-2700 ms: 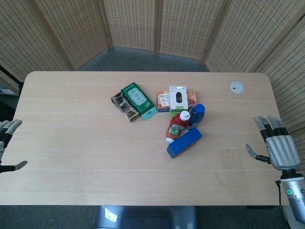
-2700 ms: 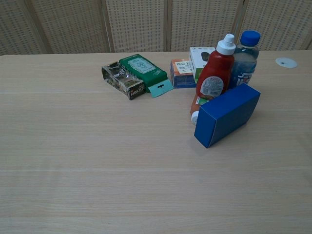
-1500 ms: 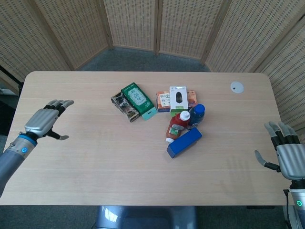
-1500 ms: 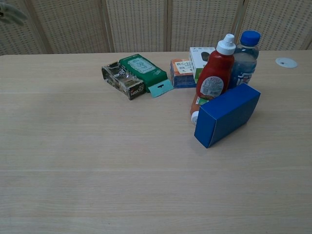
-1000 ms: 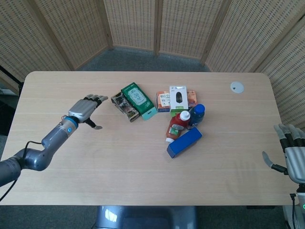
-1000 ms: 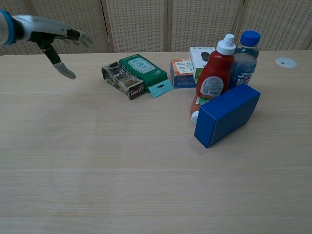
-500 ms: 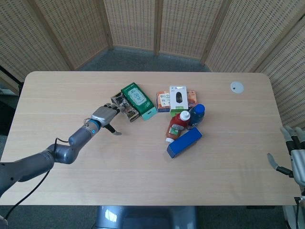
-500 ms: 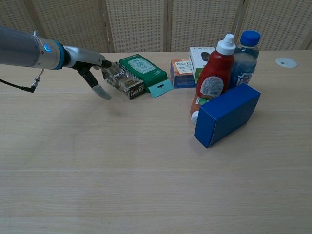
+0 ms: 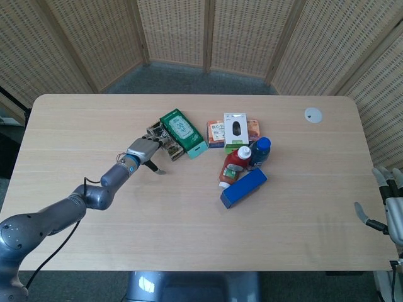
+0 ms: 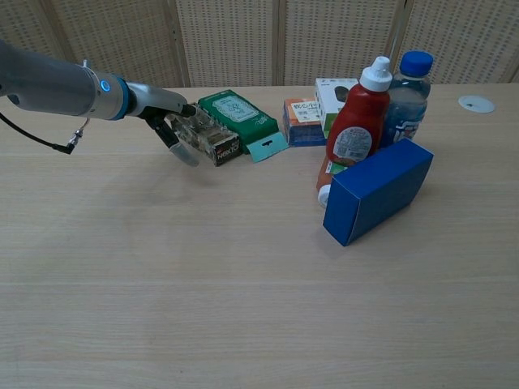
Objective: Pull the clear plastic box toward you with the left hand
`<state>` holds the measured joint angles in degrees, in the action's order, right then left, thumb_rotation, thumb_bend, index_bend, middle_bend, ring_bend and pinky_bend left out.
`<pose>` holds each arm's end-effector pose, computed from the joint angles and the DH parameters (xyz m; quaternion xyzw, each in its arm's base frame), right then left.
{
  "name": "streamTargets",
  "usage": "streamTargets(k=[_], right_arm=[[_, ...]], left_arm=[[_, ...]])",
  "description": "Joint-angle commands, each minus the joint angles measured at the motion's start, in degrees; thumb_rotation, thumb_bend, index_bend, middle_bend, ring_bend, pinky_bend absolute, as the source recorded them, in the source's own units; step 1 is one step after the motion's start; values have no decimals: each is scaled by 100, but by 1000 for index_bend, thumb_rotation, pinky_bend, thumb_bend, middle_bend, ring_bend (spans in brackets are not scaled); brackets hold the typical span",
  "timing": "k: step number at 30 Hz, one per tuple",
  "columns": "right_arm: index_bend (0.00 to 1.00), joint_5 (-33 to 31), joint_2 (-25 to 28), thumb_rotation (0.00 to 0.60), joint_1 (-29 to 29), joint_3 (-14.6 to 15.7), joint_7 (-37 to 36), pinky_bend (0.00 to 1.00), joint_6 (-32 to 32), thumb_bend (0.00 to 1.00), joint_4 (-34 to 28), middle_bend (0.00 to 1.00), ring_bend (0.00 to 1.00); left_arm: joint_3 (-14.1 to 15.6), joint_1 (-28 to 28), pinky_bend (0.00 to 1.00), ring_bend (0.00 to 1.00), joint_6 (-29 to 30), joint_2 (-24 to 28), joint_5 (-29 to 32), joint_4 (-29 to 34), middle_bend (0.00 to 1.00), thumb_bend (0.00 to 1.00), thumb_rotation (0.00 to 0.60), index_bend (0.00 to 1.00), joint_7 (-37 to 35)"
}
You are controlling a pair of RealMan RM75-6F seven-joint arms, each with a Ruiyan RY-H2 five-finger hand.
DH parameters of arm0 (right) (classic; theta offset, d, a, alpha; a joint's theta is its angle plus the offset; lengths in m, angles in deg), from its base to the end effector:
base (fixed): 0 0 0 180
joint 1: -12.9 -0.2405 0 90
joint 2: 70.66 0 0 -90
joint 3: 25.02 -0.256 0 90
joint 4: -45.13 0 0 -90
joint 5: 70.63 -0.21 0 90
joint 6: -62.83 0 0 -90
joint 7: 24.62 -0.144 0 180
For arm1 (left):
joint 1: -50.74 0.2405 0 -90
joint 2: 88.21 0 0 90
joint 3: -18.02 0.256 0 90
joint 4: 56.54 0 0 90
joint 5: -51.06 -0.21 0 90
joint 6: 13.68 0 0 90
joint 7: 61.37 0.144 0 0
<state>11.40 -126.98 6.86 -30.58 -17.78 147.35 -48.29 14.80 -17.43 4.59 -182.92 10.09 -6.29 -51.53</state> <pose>-0.3157 -0.1974 0.2115 0.6075 -0.3122 0.3279 0.6527 -0.1391 0.4638 -0.0428 -0.7864 -0.4429 -0.1845 0.3891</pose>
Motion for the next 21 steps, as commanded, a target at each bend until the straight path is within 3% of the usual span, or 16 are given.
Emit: streamTargets(k=[1,6,10,16,21], right_arm=[[0,-30,18,120,-6,-13,32,0,-26,382,-36,0,0],[0,-68,30,124,-31,-41,109,0,-70,384,-87,0,0],[0,-66,26,121,-62,-59,143,0,-101,383,-110,0,0],[0,-11,9,124,-95,-72,154,0,-106,383,-133,0,0],[0,59,40,122,-76,-74,139,0,-33,382,-176,0,0]], left_arm=[[-49,-79,0,0,-205,-223,-90,-332,0,40,367,0,-139],[-75,-145,0,0,-506,-376,-317,-567,0,39,363,0,-292],[-168,-71,0,0,-450,-223,-626,-297,4,38,361,0,-427],[-307,229,0,0,-285,447,-1175,756,161,38,350,0,-692],[-275,528,0,0,-212,1174,-1582,1787,202,39,331,0,-872]])
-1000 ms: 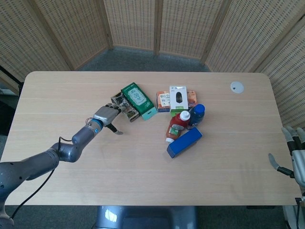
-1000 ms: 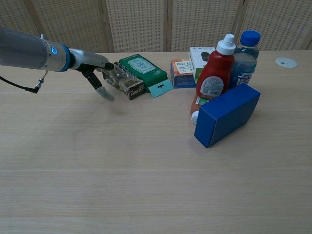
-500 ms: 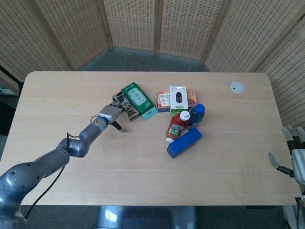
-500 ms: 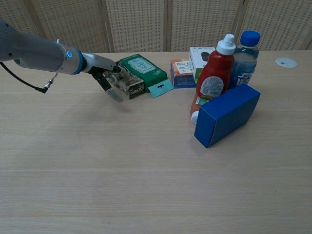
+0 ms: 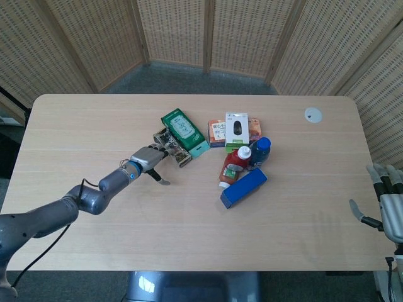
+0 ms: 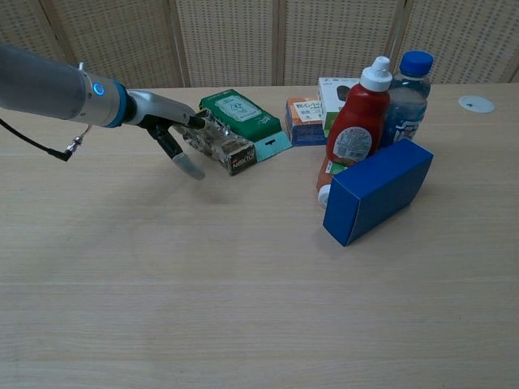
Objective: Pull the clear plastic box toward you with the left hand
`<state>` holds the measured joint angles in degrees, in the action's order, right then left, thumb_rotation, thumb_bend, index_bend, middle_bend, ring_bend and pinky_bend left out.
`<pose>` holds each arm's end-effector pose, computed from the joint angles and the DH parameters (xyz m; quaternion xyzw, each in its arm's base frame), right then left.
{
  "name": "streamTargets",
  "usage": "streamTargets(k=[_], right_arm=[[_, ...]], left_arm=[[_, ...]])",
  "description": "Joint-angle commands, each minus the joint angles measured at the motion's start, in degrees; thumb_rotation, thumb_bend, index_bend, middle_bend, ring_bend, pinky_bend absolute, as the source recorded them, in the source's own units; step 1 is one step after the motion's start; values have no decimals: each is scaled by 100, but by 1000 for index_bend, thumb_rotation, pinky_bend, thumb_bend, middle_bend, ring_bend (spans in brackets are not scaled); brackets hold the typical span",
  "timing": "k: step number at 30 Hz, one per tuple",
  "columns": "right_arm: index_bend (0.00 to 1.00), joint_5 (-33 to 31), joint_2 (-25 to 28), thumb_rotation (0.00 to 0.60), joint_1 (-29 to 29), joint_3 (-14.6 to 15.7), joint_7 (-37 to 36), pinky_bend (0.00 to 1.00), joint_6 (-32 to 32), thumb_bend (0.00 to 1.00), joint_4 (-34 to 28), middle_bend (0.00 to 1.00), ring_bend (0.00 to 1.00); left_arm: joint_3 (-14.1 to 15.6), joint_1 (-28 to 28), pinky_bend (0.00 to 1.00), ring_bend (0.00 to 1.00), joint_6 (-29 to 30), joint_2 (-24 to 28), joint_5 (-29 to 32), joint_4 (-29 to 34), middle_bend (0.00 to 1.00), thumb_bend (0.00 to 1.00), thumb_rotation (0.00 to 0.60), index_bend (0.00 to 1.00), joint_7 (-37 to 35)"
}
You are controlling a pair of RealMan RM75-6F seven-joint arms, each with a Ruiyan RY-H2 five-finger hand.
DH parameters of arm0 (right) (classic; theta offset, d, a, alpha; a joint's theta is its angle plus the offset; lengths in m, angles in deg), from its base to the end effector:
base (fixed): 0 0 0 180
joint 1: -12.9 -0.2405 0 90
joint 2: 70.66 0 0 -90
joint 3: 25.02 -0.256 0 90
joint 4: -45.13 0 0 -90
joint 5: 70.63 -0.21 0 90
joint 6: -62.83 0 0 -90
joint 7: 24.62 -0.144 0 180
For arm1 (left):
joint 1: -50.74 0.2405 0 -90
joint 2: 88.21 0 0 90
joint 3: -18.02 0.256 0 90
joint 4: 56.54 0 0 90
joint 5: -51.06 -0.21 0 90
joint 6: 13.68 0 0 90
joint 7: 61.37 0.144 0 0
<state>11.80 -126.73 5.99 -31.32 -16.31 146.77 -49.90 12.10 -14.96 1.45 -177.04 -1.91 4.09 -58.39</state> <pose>-0.3060 -0.2042 0.2094 0.6134 -0.3051 0.3343 0.6472 -0.1315 0.4373 -0.0387 -0.8165 -0.4430 -0.1781 0.3245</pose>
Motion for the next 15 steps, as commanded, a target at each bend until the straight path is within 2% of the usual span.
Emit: streamTargets(k=[1,9,13,15], right_arm=[[0,33,24,122,18,1,-12,0,42,382,-23,0,0],[0,184,90,124,64,18,-36,0,175,381,-103,0,0],[0,259,95,122,80,34,-47,0,222,382,-130,0,0],[0,290,95,121,95,42,-64,0,253,383,-133,0,0]], left_arm=[[19,337,0,0,128,708,-448,918,202,38,330,0,-204],[216,865,0,0,550,1751,-1019,2358,203,38,316,0,-369],[104,1150,0,0,1058,2054,-1241,2757,172,38,317,0,-568],[19,1318,0,0,1501,2041,-1347,2777,119,38,318,0,-617]])
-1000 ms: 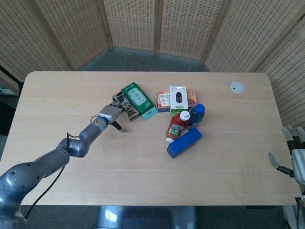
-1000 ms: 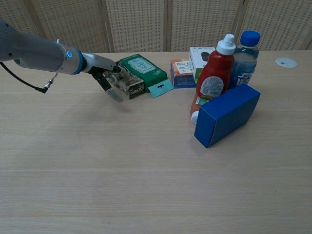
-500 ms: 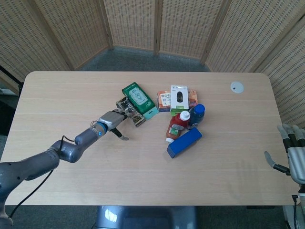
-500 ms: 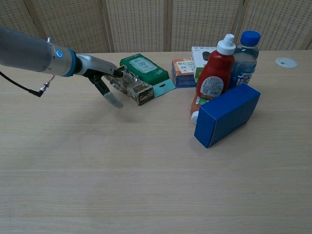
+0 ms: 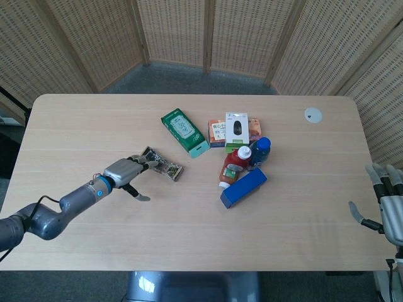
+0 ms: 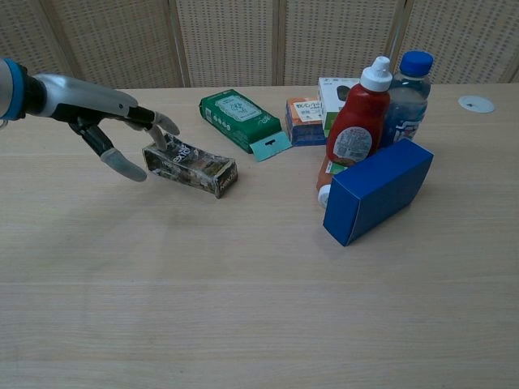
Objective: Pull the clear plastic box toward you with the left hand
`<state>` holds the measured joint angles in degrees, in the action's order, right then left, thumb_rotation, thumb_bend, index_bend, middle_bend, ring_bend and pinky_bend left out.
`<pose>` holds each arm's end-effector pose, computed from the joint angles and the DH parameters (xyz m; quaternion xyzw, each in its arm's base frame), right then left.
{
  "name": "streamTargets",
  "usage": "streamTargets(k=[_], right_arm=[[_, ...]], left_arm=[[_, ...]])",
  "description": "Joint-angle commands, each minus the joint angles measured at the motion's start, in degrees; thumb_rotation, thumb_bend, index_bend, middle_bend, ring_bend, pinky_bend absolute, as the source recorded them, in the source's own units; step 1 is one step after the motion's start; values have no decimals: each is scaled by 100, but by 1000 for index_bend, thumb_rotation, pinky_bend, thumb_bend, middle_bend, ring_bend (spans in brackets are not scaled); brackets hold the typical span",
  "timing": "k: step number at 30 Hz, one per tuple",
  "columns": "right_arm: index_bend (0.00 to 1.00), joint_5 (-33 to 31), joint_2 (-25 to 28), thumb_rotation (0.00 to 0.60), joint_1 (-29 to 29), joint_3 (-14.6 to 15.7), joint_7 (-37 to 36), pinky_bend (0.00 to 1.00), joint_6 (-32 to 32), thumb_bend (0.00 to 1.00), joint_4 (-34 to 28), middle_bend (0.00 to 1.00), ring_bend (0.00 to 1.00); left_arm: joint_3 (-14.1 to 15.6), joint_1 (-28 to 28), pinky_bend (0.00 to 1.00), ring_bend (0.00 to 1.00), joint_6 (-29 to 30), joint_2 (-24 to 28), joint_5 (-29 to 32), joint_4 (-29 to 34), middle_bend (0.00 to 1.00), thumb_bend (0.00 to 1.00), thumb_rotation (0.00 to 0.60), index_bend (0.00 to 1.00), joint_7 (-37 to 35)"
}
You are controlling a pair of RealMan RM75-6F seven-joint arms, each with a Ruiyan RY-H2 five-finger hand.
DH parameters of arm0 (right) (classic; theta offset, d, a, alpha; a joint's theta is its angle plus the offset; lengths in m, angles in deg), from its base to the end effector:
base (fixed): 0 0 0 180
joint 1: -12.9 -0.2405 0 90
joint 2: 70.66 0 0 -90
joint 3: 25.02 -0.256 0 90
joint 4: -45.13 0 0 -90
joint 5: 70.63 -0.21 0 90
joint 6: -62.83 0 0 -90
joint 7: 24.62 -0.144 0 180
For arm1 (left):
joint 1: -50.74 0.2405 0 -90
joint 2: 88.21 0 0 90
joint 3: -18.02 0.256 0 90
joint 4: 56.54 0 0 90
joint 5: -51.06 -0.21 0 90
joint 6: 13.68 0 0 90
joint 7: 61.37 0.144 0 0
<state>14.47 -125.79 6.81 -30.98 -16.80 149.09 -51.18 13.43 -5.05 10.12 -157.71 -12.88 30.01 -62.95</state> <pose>-0.2972 -0.1978 0.2132 0.6167 -0.2922 0.3516 0.6408 -0.1594 0.3753 0.0331 -0.8190 -0.4433 -0.2034 0.3025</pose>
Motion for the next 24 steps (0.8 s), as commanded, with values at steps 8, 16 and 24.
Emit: streamTargets(k=[8,16,24], right_arm=[[0,52,-7,123,94,49,-135,0,94,382,69,0,0],[0,-7,49,124,201,54,-222,0,185,382,124,0,0],[0,-95,73,124,282,52,-297,0,216,383,172,0,0]], left_arm=[[-50,341,0,0,1187,-461,-244,-429,0,42,383,0,528],[-104,-81,0,0,799,-1371,24,-1530,0,41,533,0,874],[-188,-444,0,0,328,-2201,196,-2618,0,41,549,0,867]])
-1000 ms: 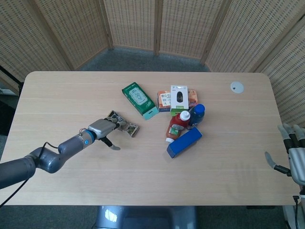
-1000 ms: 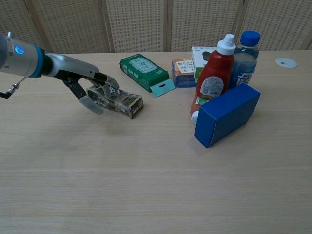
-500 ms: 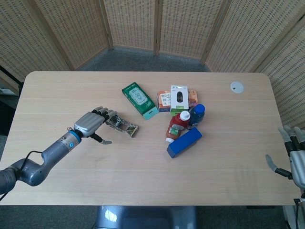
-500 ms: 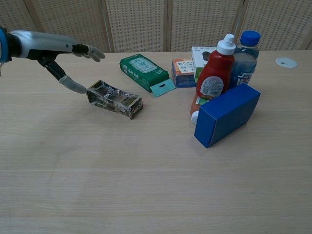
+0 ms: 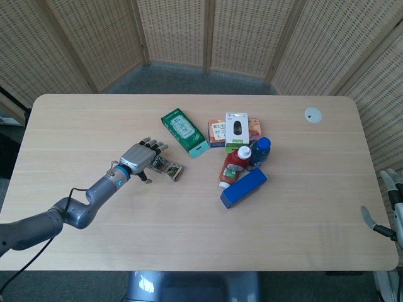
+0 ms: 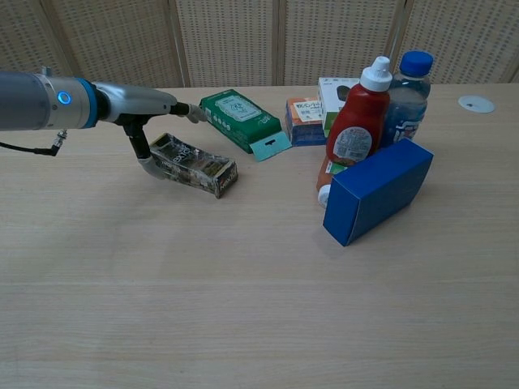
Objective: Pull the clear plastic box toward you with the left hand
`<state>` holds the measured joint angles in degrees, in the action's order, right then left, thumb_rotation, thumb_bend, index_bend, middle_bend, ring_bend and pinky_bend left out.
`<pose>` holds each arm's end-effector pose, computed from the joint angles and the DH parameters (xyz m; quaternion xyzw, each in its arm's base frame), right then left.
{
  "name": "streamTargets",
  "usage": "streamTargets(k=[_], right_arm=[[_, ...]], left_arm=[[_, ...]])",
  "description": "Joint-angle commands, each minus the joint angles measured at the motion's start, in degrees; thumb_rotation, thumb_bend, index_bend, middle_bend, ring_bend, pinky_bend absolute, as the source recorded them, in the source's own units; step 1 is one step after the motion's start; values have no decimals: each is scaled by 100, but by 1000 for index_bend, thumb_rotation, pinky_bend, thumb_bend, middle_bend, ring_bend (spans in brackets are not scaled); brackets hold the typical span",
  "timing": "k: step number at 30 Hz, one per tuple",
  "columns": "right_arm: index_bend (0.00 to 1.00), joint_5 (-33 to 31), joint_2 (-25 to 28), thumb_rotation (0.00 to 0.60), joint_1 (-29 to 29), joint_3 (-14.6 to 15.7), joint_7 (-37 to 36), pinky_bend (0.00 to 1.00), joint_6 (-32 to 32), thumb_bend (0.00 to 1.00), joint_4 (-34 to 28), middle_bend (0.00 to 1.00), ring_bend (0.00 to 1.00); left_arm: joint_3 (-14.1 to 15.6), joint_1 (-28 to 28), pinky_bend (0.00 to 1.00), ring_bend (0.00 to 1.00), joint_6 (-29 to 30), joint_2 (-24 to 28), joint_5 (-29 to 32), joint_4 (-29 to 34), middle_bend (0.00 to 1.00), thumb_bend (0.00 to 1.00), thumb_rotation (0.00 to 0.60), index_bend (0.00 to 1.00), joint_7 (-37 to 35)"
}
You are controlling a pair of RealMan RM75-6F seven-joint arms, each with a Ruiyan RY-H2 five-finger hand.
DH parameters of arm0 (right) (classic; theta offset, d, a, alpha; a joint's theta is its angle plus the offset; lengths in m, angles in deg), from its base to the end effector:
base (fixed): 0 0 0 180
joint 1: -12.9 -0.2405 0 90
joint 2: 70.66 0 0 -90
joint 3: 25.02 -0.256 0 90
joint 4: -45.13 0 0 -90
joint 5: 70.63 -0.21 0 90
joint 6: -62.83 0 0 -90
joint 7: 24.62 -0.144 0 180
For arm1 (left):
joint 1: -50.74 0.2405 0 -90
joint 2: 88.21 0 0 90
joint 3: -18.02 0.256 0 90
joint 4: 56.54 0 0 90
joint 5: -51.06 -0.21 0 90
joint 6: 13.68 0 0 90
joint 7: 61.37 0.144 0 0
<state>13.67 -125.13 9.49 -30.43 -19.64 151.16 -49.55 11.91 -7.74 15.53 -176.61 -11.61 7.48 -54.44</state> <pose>-0.3118 -0.1817 0.2245 0.5973 -0.3035 0.3453 0.6572 -0.1509 0.4233 -0.0267 -0.8244 -0.3609 -0.2317 0.3693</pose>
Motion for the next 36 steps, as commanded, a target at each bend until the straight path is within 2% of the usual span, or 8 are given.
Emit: streamTargets(k=[1,8,11,14,15,19,29,36], right_arm=[[0,-22,11,122,23,-6,-21,0,16,382,12,0,0],[0,-49,12,123,68,-4,-70,0,32,382,32,0,0],[0,-55,14,123,81,-8,-100,0,38,382,35,0,0],[0,-50,17,124,85,-13,-137,0,37,382,42,0,0],[0,-48,17,123,81,-17,-165,0,28,382,39,0,0],[0,-18,3,124,57,-25,-220,0,-1,381,53,0,0],[0,30,-14,123,53,-39,-282,0,18,381,79,0,0],[0,84,-98,124,21,-39,-381,0,-8,382,169,0,0]], left_arm=[[-35,-204,0,0,-250,-392,69,-468,0,41,549,0,14],[-45,-333,0,0,-420,-941,76,-1128,0,41,589,7,-34],[-29,-337,7,31,-369,-1076,26,-1253,64,41,600,167,-2],[-64,-245,276,310,-66,-1151,-84,-1233,331,44,600,509,-38],[-65,-197,436,459,61,-1164,-142,-1215,468,47,600,630,-50],[-56,-70,710,718,237,-1145,-193,-1138,722,62,600,834,-61],[-53,198,849,843,488,-888,-243,-711,810,58,600,885,-87],[-391,460,872,859,1224,143,-435,682,813,53,600,881,-287]])
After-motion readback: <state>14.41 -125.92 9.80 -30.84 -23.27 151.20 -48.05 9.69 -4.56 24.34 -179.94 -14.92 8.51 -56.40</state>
